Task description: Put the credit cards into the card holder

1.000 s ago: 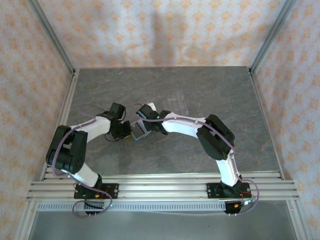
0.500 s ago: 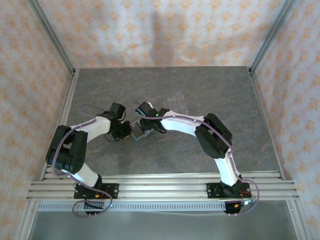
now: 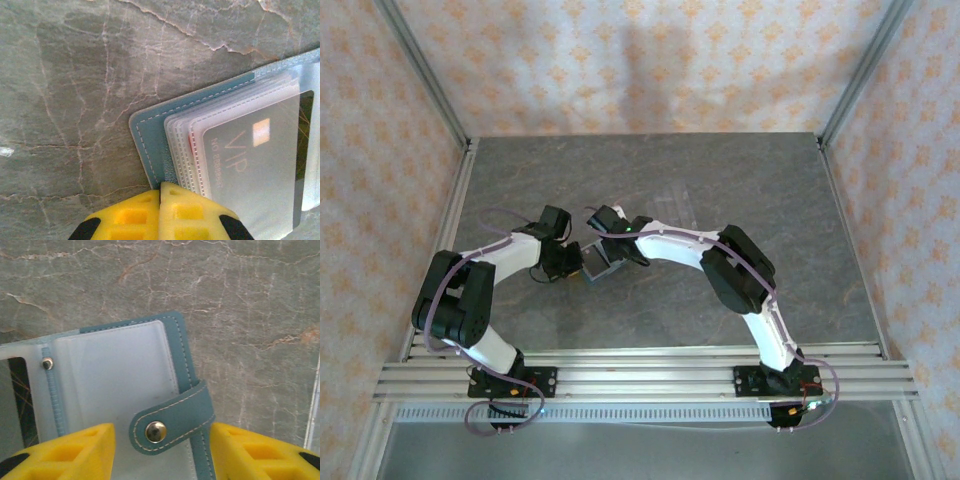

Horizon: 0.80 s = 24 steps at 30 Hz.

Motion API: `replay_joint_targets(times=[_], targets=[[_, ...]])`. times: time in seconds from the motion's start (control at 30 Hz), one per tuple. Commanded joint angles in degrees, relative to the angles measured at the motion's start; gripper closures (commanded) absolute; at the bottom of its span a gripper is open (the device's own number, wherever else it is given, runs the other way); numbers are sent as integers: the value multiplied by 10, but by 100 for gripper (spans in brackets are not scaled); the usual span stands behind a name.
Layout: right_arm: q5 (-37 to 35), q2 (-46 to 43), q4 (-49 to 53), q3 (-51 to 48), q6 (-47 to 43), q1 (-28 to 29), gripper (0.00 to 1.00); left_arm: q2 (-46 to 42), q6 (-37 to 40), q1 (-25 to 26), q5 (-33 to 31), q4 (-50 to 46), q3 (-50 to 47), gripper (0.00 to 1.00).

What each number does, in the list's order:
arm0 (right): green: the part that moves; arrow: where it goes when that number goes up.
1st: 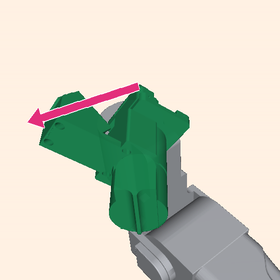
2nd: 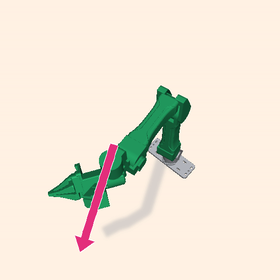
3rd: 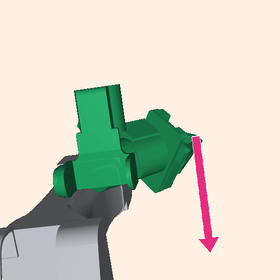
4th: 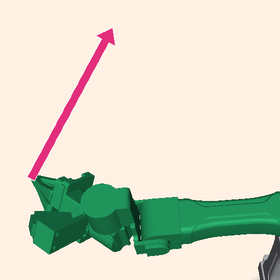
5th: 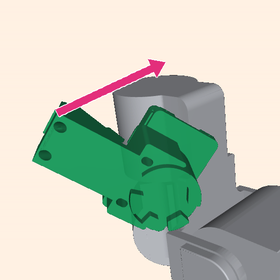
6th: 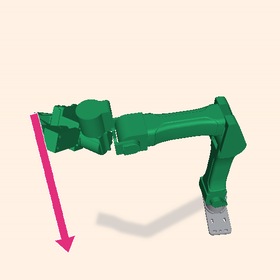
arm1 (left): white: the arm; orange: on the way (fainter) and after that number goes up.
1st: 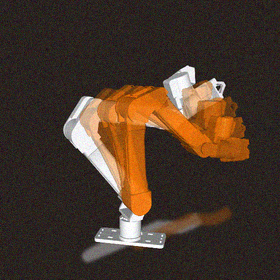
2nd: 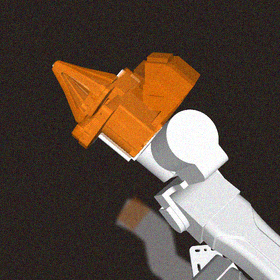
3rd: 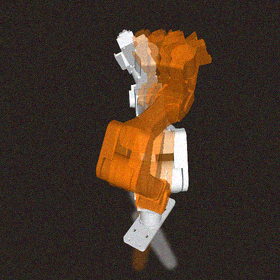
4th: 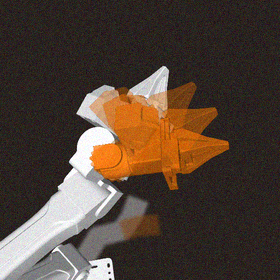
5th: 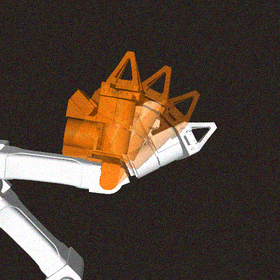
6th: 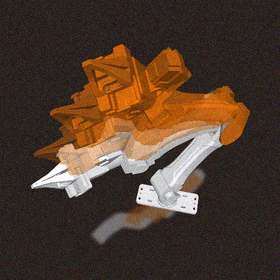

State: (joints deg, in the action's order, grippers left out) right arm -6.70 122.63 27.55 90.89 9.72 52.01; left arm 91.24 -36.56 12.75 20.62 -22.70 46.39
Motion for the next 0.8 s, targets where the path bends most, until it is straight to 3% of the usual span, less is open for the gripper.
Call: replay_joint_targets(times=[0.0, 0.17, 0.53, 0.63, 0.77], targets=[[-39, 5, 21, 16, -9, -2, 51, 28, 3, 3, -13, -8, -24, 100], [-47, 2, 19, 17, -13, -2, 60, 29, 3, 3, -13, -8, -24, 100], [-47, -7, 25, 15, -26, -5, 100, 34, 3, 3, -9, -5, -23, 100], [-41, -31, 28, 3, -23, -7, 100, 40, 3, 5, -1, 1, -20, 100], [32, -84, 16, -25, -20, -9, 100, 46, 0, 22, -1, 8, -16, 100]])
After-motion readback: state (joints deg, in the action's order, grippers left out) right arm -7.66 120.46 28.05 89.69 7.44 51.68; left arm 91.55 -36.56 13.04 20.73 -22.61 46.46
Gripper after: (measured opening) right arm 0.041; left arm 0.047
